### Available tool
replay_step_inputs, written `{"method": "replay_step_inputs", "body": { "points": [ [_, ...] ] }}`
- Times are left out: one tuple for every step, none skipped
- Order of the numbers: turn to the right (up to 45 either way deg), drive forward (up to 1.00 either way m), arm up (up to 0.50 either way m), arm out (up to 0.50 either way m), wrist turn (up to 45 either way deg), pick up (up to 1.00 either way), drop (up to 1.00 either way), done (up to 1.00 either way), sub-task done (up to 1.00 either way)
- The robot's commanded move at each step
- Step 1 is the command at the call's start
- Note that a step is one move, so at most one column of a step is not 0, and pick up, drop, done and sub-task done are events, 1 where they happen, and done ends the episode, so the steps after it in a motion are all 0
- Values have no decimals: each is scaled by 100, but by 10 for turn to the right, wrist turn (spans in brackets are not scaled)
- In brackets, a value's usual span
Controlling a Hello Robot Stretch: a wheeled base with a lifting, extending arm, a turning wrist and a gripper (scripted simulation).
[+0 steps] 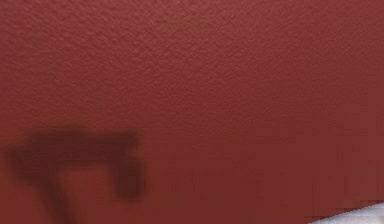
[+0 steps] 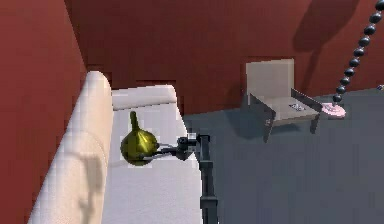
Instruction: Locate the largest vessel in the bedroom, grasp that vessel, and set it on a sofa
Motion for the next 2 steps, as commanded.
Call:
{"method": "replay_step_inputs", "body": {
  "points": [
    [0, 0, -32, 0, 0, 0, 0, 0, 0],
    [0, 0, 0, 0, 0, 0, 100, 0, 0]
  ]
}}
